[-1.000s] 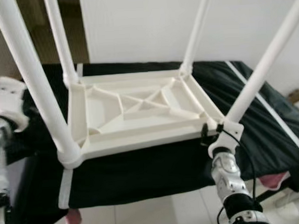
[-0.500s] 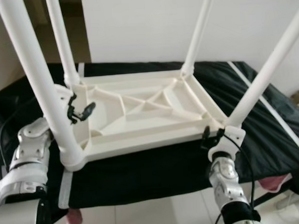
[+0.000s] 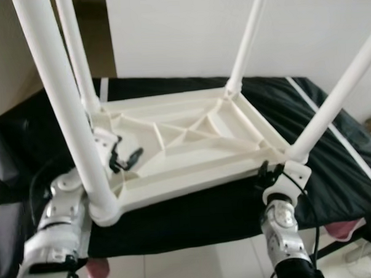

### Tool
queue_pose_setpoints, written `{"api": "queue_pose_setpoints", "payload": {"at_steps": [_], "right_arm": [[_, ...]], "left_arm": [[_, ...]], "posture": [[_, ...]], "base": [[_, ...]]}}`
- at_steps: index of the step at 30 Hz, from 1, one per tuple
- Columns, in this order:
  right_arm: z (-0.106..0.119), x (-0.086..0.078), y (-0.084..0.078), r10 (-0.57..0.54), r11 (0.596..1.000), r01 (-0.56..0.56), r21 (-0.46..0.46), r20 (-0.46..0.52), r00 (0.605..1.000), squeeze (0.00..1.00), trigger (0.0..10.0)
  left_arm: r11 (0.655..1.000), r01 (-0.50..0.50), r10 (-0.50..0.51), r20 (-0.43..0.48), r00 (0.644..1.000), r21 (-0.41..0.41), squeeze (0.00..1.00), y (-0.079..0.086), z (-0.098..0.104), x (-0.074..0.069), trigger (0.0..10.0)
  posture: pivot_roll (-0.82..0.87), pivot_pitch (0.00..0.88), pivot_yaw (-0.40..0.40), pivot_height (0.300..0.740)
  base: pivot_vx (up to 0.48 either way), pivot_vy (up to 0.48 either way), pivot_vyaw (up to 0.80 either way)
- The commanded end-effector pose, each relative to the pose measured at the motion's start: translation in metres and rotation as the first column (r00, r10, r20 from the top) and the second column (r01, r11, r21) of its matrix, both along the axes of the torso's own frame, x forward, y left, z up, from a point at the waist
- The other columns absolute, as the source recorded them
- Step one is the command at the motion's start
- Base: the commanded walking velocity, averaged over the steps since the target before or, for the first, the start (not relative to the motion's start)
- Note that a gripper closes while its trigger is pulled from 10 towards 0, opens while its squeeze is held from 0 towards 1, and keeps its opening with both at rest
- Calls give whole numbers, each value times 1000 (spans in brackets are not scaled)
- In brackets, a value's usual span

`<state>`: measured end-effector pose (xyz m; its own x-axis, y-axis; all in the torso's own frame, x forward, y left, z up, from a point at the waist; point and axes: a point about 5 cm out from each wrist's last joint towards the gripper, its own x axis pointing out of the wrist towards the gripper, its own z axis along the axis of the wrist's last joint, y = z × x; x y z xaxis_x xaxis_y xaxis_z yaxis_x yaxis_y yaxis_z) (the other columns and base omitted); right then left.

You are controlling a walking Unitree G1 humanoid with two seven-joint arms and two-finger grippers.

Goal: Building children table

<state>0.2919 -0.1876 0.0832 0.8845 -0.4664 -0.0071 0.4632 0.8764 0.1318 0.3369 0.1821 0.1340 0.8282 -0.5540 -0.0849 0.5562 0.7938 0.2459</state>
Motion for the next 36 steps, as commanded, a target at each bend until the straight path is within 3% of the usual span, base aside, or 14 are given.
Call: {"api": "queue_pose_setpoints", "payload": {"at_steps": [1, 6, 11, 15, 20, 33, 36], "right_arm": [[-17, -9, -3, -32, 999, 33, 10, -85, 996, 0, 10000], [-24, -15, -13, -113, 993, 117, 26, -132, 985, 0, 10000], [-24, -16, -15, -115, 993, 117, 11, -138, 984, 0, 10000], [-13, -17, -17, -150, 989, 150, -1, -67, 986, 0, 10000], [-13, -15, -17, -140, 990, 141, 8, -81, 987, 0, 10000], [-15, 5, -17, 29, 998, -22, 65, -108, 994, 0, 10000], [-9, 20, -22, 113, 993, -114, 1, -115, 987, 0, 10000]], "left_arm": [[999, 53, -53, -17, 998, -3, 0, -12, -5, -4, 10000], [997, 75, -76, -36, 996, -23, 0, -20, -12, -15, 10000], [997, 61, -62, -39, 997, -38, 0, -20, -12, -18, 10000], [998, 50, -51, -33, 998, -31, 0, -15, -10, -18, 10000], [999, 45, -45, -29, 999, -31, 0, -13, -7, -19, 10000], [995, 88, -89, -3, 996, -36, 0, -23, 2, -30, 10000], [991, 116, -115, 9, 993, -60, 0, -37, 6, -33, 10000]], "posture": [[115, 0, -78, 740], [119, 0, -82, 740], [121, 0, -86, 740], [131, 0, -96, 740], [133, 0, -96, 740], [145, 0, -98, 740], [154, 0, -103, 740]], "base": [[0, 0, 0], [0, 0, 0], [0, 0, 0], [0, 0, 0], [0, 0, 0], [0, 0, 0], [0, 0, 0]]}}
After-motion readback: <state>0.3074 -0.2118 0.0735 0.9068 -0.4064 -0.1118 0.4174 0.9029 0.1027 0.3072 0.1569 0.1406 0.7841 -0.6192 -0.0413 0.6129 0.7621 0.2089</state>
